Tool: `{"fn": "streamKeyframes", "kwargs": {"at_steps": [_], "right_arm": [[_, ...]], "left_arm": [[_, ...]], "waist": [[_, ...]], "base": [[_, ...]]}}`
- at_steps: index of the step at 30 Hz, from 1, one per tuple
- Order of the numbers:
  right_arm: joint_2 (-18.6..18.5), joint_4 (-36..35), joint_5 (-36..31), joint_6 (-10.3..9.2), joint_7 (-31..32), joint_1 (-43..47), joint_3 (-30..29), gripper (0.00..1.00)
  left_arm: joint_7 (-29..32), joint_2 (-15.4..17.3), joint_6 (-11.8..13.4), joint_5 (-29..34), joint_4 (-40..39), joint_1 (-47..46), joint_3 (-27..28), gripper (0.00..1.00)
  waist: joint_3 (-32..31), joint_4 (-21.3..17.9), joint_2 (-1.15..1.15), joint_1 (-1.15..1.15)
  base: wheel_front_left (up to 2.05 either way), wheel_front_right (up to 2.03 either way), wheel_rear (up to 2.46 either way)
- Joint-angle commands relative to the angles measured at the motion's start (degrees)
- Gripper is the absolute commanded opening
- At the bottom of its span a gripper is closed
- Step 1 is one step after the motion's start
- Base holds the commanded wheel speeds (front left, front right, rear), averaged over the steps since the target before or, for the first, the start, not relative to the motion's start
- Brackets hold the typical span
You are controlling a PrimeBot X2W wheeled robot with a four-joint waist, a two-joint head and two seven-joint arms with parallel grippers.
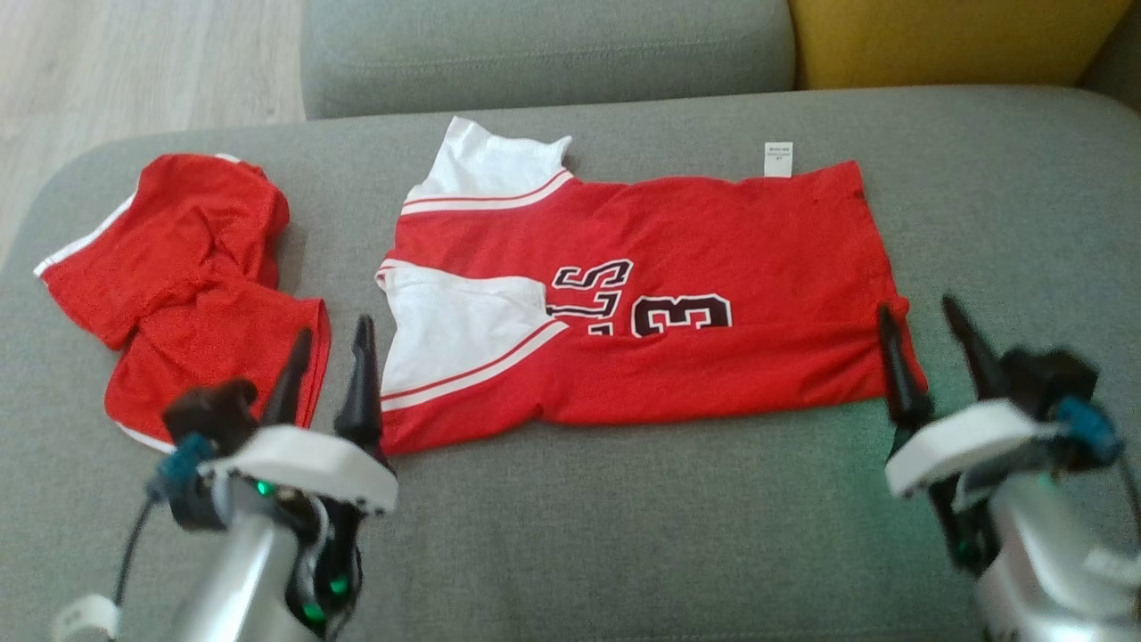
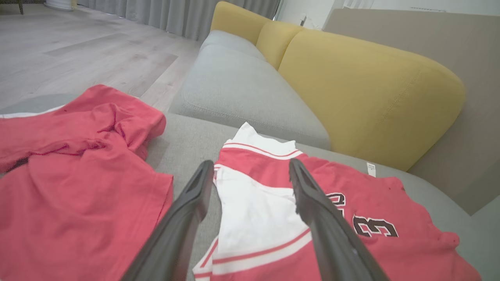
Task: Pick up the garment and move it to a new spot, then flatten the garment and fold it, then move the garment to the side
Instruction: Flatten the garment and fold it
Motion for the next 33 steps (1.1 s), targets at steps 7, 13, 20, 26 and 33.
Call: {"fn": "streamKeyframes", "kwargs": {"at_steps": [7, 13, 20, 26, 33], "right_arm": [[5.8, -7.4, -8.8, 0.11, -0.1, 5.9, -5.2, 1.00], [7.5, -10.6, -10.9, 0.11, 1.6, 6.7, -6.7, 1.00], [8.0, -13.7, -11.7, 0.11, 3.1, 6.2, -6.7, 1.00], [8.5, -15.5, -12.1, 0.11, 3.3, 6.1, -7.8, 1.00], [8.9, -16.2, -13.2, 0.11, 3.6, 5.7, -10.1, 1.00]], "left_arm": [[-0.7, -3.3, -2.7, 6.4, 4.0, 2.5, 4.4, 1.00], [-0.7, -4.1, -2.9, 9.5, 10.2, 0.8, 4.5, 1.00], [0.2, -3.6, -0.6, 12.0, 20.7, -4.8, 4.0, 1.00], [2.3, -3.2, -0.7, 12.7, 28.2, -9.2, 2.9, 1.00], [6.0, -3.7, -3.7, 12.8, 34.0, -11.4, 0.6, 0.08]], "waist": [[-1.1, -0.7, 0.00, 0.00], [0.1, -1.8, 0.00, 0.00], [2.1, -3.7, 0.00, 0.00], [3.5, -5.2, 0.00, 0.00], [4.1, -6.1, 0.00, 0.00]], "base": [[0.00, 0.00, 0.00], [0.00, 0.00, 0.00], [0.00, 0.00, 0.00], [0.00, 0.00, 0.00], [0.00, 0.00, 0.00]]}}
